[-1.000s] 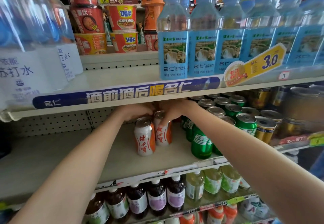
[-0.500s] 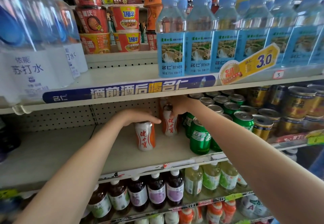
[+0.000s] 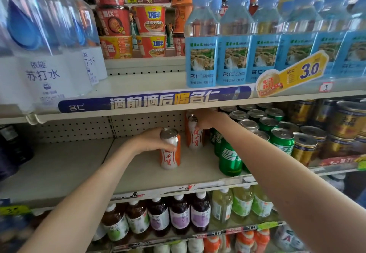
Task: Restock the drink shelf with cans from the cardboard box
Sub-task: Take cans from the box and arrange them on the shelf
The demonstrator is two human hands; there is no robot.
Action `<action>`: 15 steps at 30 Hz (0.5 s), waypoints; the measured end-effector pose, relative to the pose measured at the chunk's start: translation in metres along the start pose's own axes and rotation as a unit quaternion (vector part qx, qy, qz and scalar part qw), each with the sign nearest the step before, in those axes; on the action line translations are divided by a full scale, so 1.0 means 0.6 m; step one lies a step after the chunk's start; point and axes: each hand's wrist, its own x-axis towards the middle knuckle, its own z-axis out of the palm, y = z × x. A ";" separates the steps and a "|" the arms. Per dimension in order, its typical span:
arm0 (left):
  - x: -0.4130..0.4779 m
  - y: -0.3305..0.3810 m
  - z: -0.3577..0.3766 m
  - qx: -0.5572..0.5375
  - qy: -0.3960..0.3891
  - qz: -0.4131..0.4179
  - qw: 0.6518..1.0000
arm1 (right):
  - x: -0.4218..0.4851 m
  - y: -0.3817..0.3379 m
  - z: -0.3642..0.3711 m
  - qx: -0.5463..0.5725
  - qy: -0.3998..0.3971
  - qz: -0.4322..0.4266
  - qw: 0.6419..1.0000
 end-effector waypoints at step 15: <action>0.028 0.040 0.066 -0.070 0.011 0.085 0.994 | -0.072 -0.017 -0.056 0.096 -0.112 -0.071 0.986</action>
